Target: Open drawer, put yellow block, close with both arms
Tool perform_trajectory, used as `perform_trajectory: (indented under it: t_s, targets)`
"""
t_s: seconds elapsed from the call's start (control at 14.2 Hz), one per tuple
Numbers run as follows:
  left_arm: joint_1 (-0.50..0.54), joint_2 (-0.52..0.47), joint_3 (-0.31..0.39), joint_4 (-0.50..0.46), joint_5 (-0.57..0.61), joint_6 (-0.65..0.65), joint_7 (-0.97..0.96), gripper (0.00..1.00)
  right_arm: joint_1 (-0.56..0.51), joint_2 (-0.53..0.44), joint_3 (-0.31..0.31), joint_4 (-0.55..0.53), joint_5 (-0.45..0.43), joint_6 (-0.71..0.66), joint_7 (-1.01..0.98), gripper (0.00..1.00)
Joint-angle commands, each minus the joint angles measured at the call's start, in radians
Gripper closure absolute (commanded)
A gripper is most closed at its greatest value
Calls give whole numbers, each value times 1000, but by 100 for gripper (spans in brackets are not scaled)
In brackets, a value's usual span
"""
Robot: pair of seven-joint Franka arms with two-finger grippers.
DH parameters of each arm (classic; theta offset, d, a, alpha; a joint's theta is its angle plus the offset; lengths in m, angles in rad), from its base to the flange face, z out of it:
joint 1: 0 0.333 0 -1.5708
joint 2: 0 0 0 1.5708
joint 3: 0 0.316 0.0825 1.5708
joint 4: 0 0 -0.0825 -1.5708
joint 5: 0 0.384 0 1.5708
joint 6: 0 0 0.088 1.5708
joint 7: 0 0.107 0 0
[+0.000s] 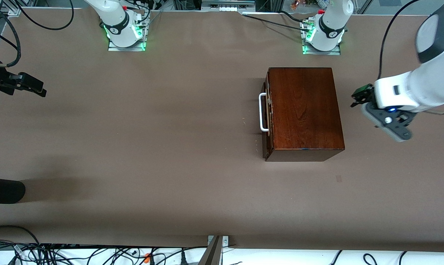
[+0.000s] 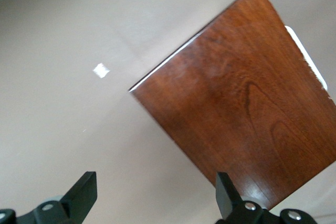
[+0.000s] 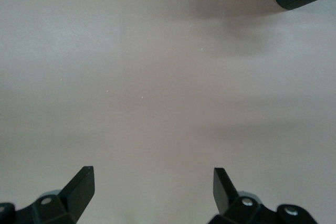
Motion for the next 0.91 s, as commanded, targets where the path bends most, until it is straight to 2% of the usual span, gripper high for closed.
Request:
perform_trajectory:
  t_s: [0.0, 0.14, 0.21, 0.42, 0.7, 0.84]
  targets:
    - [-114, -118, 122, -69, 32, -17, -247, 0, 6, -18, -5, -6, 4, -1, 5, 0]
    - [-202, -185, 226, -132, 14, -3, -447, 0, 6, -18, -5, -6, 5, 1, 5, 0]
    - [-210, -222, 249, -176, -1, 17, -493, 0, 6, -18, -4, -6, 5, 2, 6, 0]
    - [-228, -322, 343, -306, -49, 96, -515, 0, 6, -18, -4, -6, 5, 2, 5, 0]
    - [-202, -321, 342, -316, -49, 95, -503, 0, 6, -18, -4, -6, 5, 1, 5, 0]
    - [-185, -313, 316, -307, -39, 96, -511, 0, 6, -18, -4, -6, 4, 2, 5, 0]
